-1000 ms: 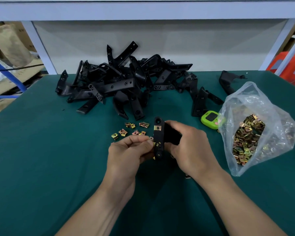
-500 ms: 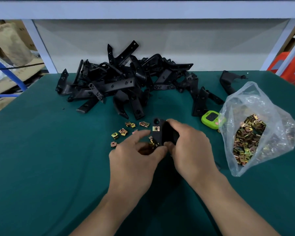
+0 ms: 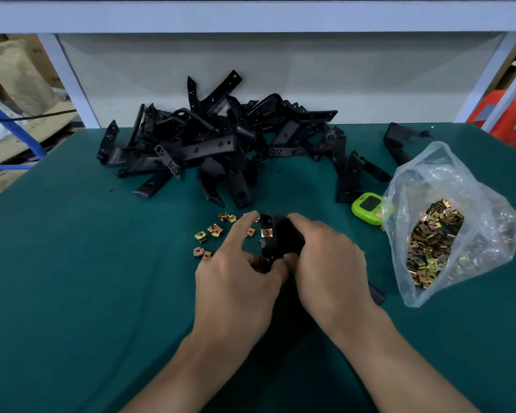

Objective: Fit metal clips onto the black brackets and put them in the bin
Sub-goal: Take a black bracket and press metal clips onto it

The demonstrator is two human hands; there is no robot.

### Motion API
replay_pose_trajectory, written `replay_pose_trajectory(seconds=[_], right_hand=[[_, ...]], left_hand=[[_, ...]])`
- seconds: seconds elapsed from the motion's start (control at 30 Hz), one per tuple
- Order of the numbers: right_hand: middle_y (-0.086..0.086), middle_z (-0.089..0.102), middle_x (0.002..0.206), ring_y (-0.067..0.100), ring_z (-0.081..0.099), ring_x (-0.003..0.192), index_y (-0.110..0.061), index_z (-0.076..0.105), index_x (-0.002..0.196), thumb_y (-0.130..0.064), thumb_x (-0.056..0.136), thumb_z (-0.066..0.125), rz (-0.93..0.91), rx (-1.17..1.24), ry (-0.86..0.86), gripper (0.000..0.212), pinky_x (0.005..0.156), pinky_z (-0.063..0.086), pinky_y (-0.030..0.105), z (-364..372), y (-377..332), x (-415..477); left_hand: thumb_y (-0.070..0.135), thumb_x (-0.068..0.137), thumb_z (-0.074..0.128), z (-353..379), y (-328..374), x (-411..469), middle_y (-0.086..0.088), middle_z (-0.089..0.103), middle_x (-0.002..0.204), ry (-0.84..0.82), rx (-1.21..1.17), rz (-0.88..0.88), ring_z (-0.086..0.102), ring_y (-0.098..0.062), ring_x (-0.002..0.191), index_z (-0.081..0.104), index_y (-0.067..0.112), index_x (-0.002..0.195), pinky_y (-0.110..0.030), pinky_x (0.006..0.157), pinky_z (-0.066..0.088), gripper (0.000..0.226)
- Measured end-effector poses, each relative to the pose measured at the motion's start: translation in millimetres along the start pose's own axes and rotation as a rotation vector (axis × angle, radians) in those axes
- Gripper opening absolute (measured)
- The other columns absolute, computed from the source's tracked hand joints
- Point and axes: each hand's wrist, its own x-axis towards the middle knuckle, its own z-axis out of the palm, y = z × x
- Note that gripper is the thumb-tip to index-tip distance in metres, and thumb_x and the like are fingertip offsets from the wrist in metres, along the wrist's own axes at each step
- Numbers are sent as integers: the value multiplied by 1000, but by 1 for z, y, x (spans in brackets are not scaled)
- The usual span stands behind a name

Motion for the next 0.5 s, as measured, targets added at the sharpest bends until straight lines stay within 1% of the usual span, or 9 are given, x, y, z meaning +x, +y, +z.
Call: replay_pose_trajectory(seconds=[0.07, 0.17, 0.27, 0.33, 0.4, 0.47, 0.5], right_hand=[[-7, 62, 102, 25, 65, 91, -33, 54, 121, -18, 92, 65, 8, -13, -4, 35, 68, 43, 36, 0, -1, 0], [-8, 61, 103, 25, 65, 92, -34, 53, 123, -18, 92, 65, 13, -11, -5, 37, 68, 39, 36, 0, -3, -1], [-8, 60, 101, 26, 65, 92, -33, 52, 122, -17, 92, 67, 12, -20, 7, 37, 67, 38, 36, 3, -2, -1], [-7, 59, 96, 27, 64, 90, -32, 53, 117, -15, 89, 68, 22, 5, 47, 36, 66, 37, 36, 6, 1, 1], [-7, 62, 99, 27, 63, 93, -32, 56, 125, -15, 88, 71, 44, 90, 91, 43, 71, 42, 37, 9, 4, 4], [-8, 64, 103, 25, 63, 95, -32, 58, 130, -18, 87, 73, 59, 181, 126, 48, 79, 47, 38, 11, 6, 5], [-9, 64, 101, 24, 62, 93, -33, 59, 128, -19, 86, 74, 64, 217, 147, 46, 80, 48, 38, 12, 8, 5]], left_hand=[[54, 67, 65, 0, 0, 0, 22, 69, 61, -3, -25, -11, 64, 7, 69, 48, 45, 143, -8, 71, 45, 78], [46, 70, 68, 1, 0, 0, 19, 68, 58, -3, -49, -2, 63, 4, 63, 50, 42, 143, -7, 64, 43, 75], [46, 70, 68, 2, -2, 0, 21, 68, 58, 15, -57, 11, 64, 4, 64, 52, 41, 141, -5, 65, 42, 72], [37, 76, 74, 7, -3, -1, 26, 69, 64, 66, -48, 17, 66, 5, 67, 55, 43, 134, -2, 68, 42, 61], [28, 81, 78, 15, -4, -3, 32, 69, 74, 116, -62, 15, 65, 9, 74, 54, 42, 126, -1, 71, 41, 53], [31, 85, 77, 21, -6, -3, 35, 68, 81, 106, -56, -3, 63, 12, 81, 56, 41, 120, -2, 73, 40, 42], [35, 86, 75, 23, -6, -3, 33, 68, 80, 97, -40, -10, 63, 10, 81, 60, 39, 112, -4, 70, 41, 30]])
